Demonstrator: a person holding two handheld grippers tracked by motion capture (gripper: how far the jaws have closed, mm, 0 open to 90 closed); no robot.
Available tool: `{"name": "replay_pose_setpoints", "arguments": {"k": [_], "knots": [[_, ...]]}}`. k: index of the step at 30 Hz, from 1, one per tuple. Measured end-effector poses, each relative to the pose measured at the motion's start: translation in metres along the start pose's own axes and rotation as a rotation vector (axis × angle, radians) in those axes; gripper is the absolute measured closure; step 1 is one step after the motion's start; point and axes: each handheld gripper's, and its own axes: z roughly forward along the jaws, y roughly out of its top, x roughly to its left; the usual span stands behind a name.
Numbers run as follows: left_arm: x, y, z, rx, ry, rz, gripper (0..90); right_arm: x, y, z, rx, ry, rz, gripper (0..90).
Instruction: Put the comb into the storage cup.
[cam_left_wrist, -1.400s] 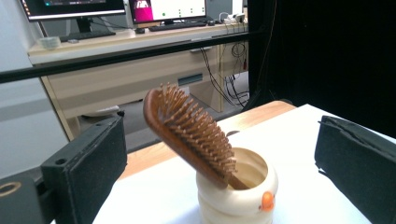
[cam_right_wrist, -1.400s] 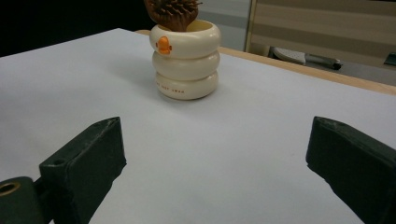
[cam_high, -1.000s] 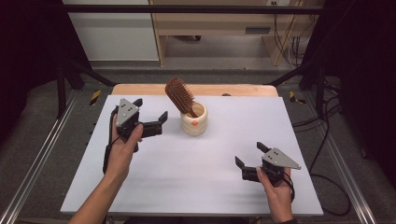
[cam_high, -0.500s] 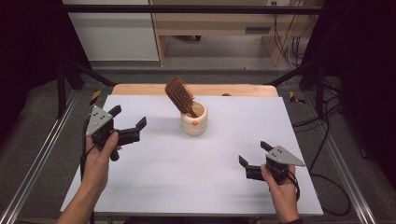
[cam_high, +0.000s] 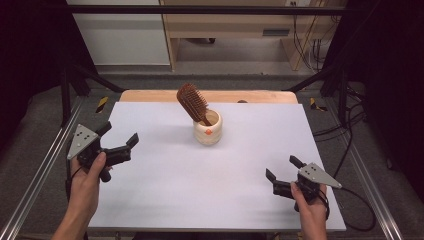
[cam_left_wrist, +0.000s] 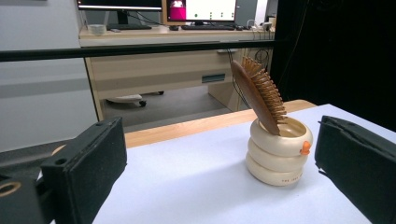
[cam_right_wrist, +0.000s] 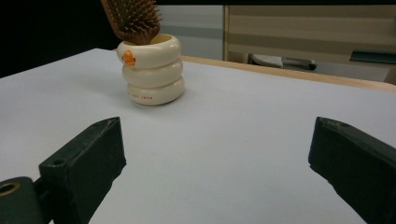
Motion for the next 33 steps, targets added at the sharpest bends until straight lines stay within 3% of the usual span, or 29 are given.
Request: {"name": "replay_pose_setpoints", "arguments": {"k": [10, 17, 21, 33], "knots": [[0.013, -0.015, -0.025, -0.038, 0.015, -0.005, 2.4, 0.001, -0.006, 0.000, -0.010, 0.012, -0.043, 3.9], [0.017, -0.041, -0.038, -0.057, 0.013, -0.014, 2.5, 0.001, -0.009, 0.001, -0.007, 0.021, -0.055, 3.9], [0.017, -0.054, -0.044, -0.053, 0.016, 0.004, 2.5, 0.002, -0.009, 0.001, -0.010, 0.025, -0.066, 3.9], [0.012, -0.082, -0.045, -0.034, -0.045, -0.005, 2.4, 0.002, -0.009, 0.003, -0.012, 0.024, -0.071, 3.7]]}}
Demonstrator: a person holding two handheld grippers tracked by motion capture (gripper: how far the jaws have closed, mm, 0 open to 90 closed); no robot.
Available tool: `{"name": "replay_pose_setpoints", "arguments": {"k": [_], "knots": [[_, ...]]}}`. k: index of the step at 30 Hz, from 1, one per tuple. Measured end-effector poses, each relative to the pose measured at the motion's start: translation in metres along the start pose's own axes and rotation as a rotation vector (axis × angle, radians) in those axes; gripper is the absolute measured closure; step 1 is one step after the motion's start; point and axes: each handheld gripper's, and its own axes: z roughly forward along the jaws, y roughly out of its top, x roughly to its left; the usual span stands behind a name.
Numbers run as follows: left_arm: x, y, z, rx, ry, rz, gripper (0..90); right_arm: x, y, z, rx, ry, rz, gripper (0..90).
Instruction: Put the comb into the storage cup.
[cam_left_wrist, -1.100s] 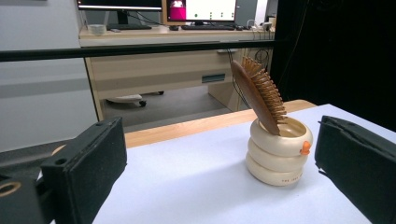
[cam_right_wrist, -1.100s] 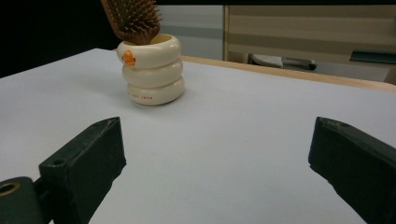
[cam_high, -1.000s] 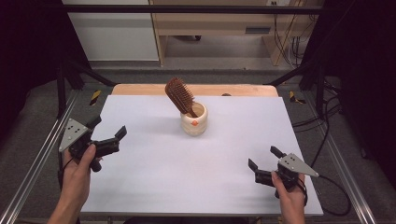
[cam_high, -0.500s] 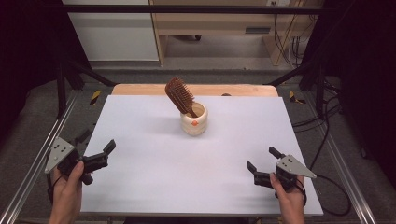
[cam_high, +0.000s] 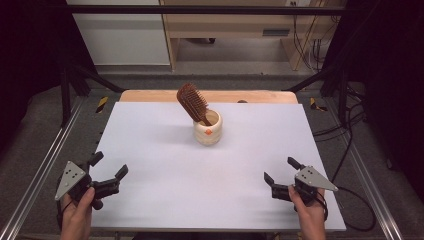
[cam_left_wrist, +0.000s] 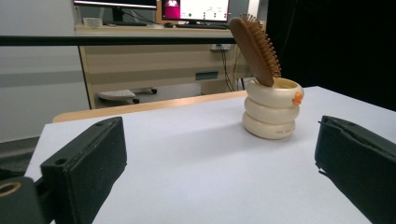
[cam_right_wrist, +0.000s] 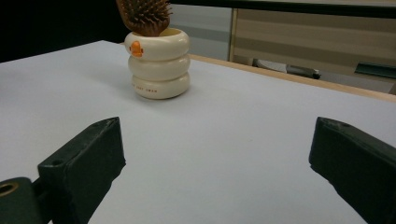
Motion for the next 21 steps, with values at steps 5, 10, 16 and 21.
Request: {"name": "replay_pose_setpoints", "arguments": {"k": [5, 10, 16, 21], "knots": [[-0.004, -0.008, 0.004, 0.005, -0.030, -0.027, 2.4, 0.000, -0.001, 0.002, 0.003, 0.010, 0.003, 3.7], [-0.018, -0.015, 0.011, 0.030, -0.068, -0.003, 2.5, 0.001, 0.000, 0.003, -0.003, 0.025, -0.007, 3.7], [-0.028, -0.015, 0.016, 0.003, -0.092, -0.001, 2.7, 0.003, 0.002, 0.004, -0.027, 0.035, -0.021, 3.6], [-0.028, -0.015, 0.022, -0.041, -0.078, -0.027, 2.9, 0.006, 0.003, 0.008, -0.015, 0.050, -0.003, 3.4]]}}
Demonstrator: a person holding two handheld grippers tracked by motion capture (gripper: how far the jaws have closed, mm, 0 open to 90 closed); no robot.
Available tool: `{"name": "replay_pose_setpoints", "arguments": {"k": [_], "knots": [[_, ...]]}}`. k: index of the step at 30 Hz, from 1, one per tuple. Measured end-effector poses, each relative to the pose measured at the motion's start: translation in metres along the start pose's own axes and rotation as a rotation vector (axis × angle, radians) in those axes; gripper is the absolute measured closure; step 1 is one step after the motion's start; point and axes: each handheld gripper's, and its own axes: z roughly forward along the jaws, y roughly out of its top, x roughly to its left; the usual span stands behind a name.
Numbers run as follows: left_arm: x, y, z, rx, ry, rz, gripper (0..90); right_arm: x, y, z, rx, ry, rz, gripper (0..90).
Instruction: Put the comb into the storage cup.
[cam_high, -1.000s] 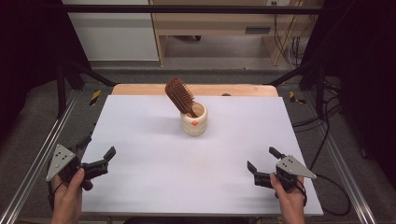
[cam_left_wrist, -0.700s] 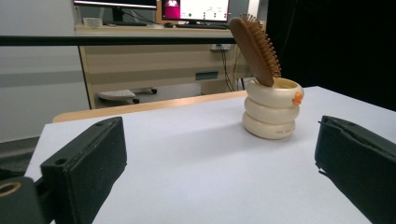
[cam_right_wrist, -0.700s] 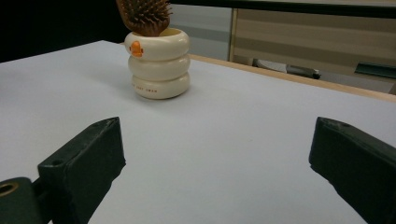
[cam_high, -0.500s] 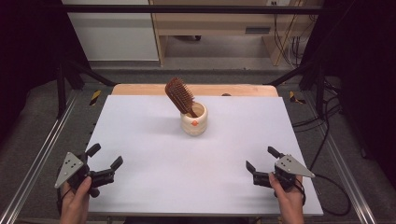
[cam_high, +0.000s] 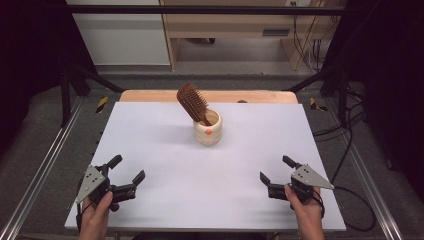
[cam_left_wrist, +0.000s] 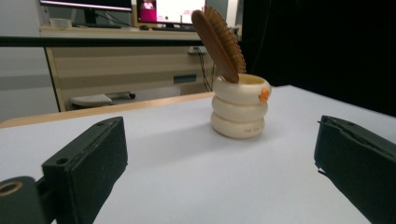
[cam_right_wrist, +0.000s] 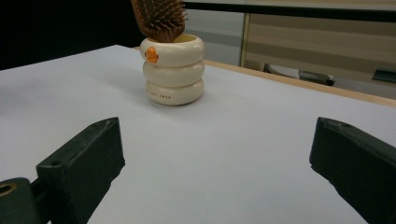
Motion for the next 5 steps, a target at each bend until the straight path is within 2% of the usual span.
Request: {"name": "replay_pose_setpoints", "arguments": {"k": [1, 3, 5], "knots": [[0.0007, 0.0001, 0.0008, -0.005, -0.001, -0.008, 2.9, 0.0004, 0.0000, 0.0013, 0.006, -0.002, 0.003, 3.3], [0.0023, -0.0006, 0.0007, 0.005, 0.009, 0.012, 2.9, 0.0007, 0.0002, 0.0036, 0.022, -0.001, 0.015, 3.5], [0.0044, -0.0017, 0.0005, 0.013, 0.019, 0.006, 2.8, 0.0003, 0.0006, 0.0054, 0.036, -0.012, 0.026, 3.7]]}}
